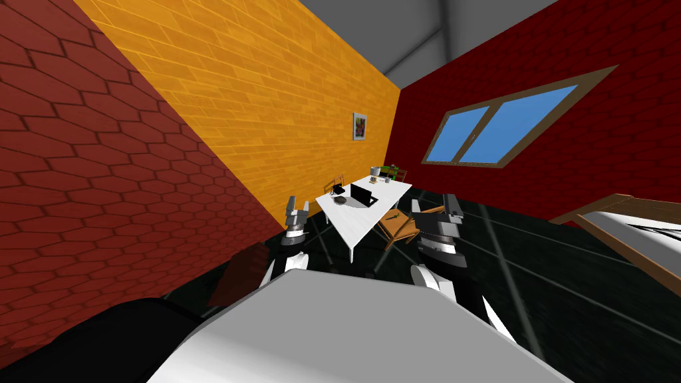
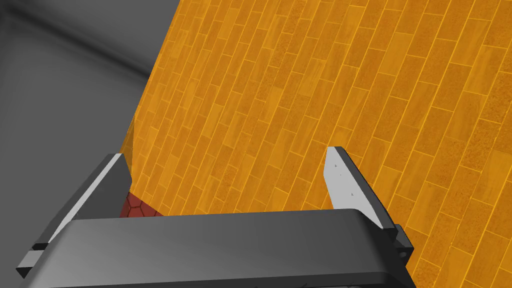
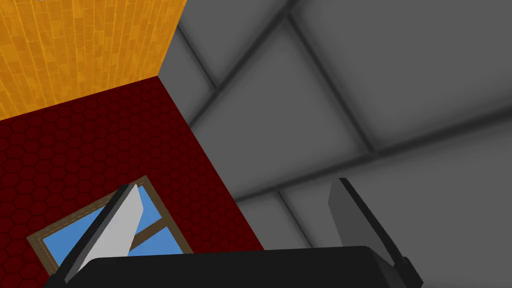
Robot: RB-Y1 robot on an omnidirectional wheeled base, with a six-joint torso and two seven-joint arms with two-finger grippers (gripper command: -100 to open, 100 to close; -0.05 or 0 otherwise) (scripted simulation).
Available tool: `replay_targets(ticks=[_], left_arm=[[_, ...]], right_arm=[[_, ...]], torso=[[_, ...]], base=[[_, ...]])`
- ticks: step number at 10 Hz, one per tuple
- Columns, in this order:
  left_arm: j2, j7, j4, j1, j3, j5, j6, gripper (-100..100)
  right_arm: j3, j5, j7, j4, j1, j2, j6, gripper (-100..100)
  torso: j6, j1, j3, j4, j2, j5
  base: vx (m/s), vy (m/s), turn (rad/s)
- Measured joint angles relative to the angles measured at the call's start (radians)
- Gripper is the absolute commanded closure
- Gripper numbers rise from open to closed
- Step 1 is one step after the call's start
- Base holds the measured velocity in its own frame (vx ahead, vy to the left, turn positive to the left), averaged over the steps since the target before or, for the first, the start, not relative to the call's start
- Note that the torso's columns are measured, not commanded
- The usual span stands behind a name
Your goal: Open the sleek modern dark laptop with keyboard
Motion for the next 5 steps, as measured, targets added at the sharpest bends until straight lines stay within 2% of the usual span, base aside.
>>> replay_targets(ticks=[2,5], left_arm=[[0.0,0.0,0.0,0.0,0.0,0.0,0.0,0],[0.0,0.0,0.0,0.0,0.0,0.0,0.0,0]], right_arm=[[0.0,0.0,0.0,0.0,0.0,0.0,0.0,0],[0.0,0.0,0.0,0.0,0.0,0.0,0.0,0]], torso=[[0.0,0.0,-0.209,0.105,0.104,0.0],[0.0,0.0,-0.644,0.322,0.322,0.0]], base=[[0.0,0.0,0.0],[0.0,0.0,0.0]])
